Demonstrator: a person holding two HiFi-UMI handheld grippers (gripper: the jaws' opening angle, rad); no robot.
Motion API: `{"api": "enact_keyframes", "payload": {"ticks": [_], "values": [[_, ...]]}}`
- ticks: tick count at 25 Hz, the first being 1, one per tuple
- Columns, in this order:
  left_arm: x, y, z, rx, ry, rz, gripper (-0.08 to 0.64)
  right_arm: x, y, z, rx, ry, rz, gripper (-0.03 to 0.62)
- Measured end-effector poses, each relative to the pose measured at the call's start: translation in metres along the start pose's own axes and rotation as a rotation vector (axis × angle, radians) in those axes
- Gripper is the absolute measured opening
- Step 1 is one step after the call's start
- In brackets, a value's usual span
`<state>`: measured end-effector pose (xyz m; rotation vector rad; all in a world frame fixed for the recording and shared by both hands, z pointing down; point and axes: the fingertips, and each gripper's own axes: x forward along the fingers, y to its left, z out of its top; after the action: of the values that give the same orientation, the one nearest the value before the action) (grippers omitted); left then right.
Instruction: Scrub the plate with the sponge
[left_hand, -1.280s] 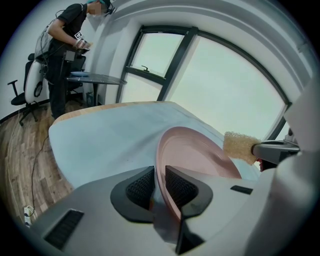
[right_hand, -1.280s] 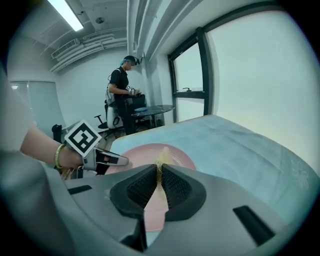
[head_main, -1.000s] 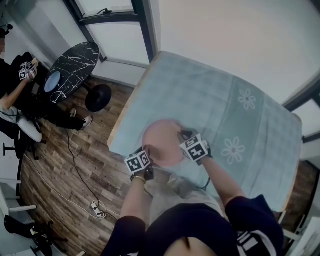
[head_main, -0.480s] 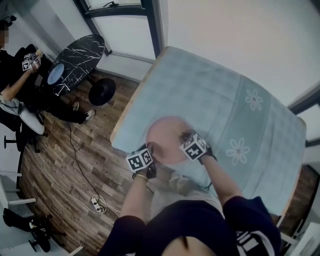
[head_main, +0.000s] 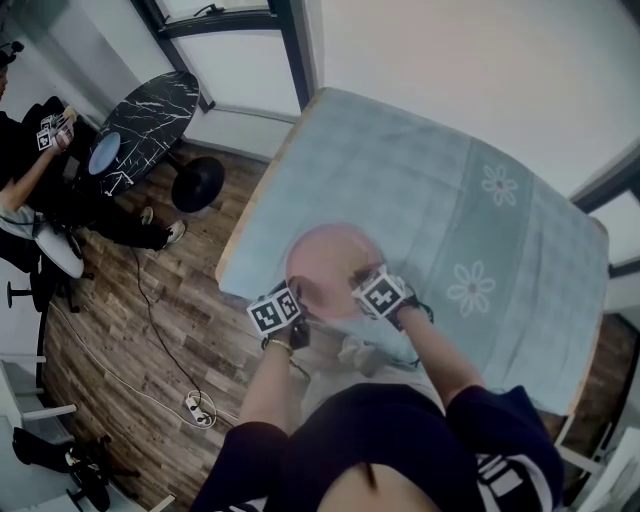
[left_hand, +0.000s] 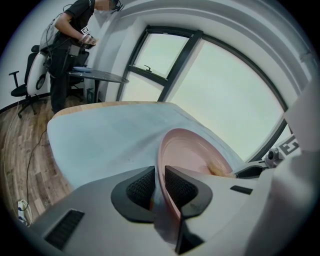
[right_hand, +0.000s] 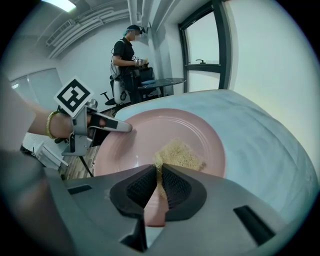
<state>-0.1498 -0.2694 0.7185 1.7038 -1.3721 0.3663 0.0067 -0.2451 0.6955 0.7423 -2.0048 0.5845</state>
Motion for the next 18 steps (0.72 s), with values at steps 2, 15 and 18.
{"api": "enact_keyframes", "payload": {"ticks": [2,15,18], "values": [[-0.001,0.001,-0.001,-0.005,-0.001,0.000,0.071,-0.001,0.008,-0.004,-0.017,0.002,0.004,0.037],[0.001,0.002,0.000,-0.037,-0.005,-0.032,0.067,0.000,0.064,-0.012,0.015,-0.023,0.102,0.038],[0.002,0.000,0.000,-0.047,-0.006,-0.045,0.066,-0.002,0.072,-0.016,0.024,-0.029,0.106,0.037]]}}
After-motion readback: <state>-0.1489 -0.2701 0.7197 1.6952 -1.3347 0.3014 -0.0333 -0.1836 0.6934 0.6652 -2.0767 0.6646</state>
